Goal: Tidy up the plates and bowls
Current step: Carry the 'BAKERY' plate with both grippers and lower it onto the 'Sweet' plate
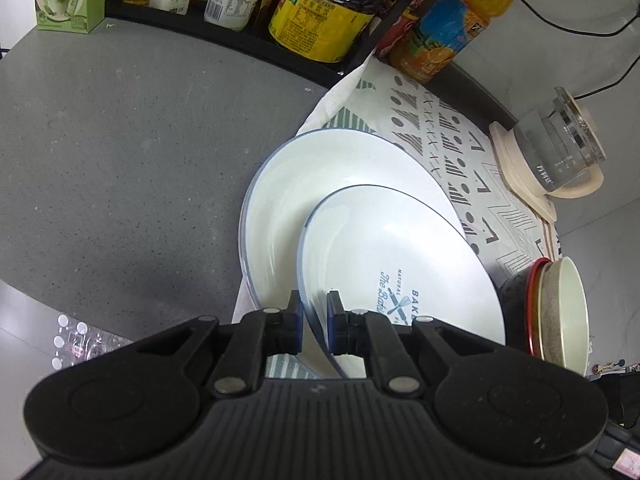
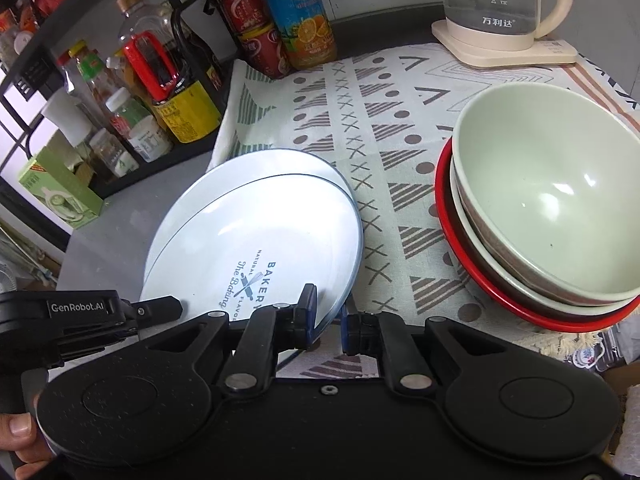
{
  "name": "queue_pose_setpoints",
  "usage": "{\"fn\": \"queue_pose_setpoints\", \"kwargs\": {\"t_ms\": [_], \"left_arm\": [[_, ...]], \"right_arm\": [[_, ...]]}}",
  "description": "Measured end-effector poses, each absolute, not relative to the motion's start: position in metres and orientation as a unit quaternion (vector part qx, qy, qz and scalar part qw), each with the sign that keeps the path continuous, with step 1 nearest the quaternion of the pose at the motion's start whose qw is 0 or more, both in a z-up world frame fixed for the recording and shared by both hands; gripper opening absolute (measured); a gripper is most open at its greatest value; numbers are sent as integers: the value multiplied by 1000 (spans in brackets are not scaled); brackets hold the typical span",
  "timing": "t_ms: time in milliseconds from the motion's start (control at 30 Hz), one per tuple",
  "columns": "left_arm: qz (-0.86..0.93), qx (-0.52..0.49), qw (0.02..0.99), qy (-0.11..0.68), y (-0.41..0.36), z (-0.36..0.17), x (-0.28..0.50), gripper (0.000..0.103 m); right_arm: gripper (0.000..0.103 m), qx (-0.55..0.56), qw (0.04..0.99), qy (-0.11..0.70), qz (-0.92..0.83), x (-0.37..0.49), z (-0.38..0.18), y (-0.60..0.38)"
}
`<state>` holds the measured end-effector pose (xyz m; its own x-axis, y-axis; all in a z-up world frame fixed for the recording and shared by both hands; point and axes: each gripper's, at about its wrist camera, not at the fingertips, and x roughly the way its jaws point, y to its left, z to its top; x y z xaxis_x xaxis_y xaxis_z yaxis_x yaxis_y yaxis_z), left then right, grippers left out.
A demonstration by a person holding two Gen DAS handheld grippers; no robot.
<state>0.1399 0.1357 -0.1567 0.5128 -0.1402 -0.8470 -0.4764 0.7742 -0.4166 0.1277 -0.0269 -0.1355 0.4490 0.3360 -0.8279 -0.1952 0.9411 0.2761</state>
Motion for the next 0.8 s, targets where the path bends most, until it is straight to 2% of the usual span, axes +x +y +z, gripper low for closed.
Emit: {"fn": "queue_pose_setpoints", "kwargs": {"t_ms": [333,800], "left_arm": [[102,-330,791,504,143,-167,157,9],[125,-279,799,518,147,-158,188,14]], "right_arm": [[12,49,844,517,138,138,-141,-14],[16,80,833,534,120,152,-158,-15]]}}
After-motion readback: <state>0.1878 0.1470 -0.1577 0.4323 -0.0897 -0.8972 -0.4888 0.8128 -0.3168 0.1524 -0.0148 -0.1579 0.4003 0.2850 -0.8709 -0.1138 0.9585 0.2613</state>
